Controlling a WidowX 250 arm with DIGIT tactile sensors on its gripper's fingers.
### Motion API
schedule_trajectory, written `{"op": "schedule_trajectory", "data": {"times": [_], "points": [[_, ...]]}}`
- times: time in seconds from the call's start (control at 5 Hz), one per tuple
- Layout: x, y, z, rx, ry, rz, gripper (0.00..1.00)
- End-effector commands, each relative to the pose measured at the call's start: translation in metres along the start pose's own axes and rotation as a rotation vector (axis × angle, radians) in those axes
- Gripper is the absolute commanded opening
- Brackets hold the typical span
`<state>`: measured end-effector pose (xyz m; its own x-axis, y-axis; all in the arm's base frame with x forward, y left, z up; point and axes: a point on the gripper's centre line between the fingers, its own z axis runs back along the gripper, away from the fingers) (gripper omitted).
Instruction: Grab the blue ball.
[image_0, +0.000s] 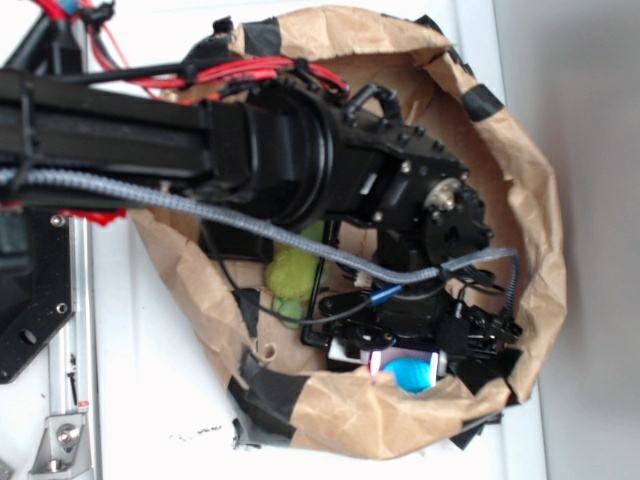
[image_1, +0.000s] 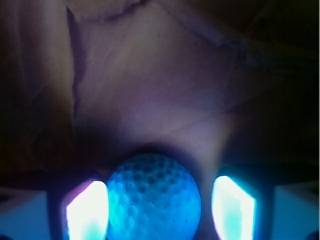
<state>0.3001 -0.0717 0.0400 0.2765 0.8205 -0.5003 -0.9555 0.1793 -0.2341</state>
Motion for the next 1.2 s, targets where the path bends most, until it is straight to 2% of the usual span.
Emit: {"op": "schedule_trajectory", "data": {"times": [0.0, 0.2, 0.4, 0.6, 0.8, 1.0], "points": [[-0.003, 0.012, 0.040, -0.076, -0.080, -0.065, 0.00], [0.009, 0.019, 0.102, -0.118, -0.251, -0.152, 0.00], [0.028, 0.028, 0.153, -0.122, -0.354, -0.181, 0.00], [0.027, 0.031, 0.192, -0.014, -0.478, -0.351, 0.00], [0.026, 0.029, 0.186, 0.009, -0.495, -0.371, 1.00], [0.021, 0.024, 0.150, 0.046, -0.419, -0.339, 1.00]]}}
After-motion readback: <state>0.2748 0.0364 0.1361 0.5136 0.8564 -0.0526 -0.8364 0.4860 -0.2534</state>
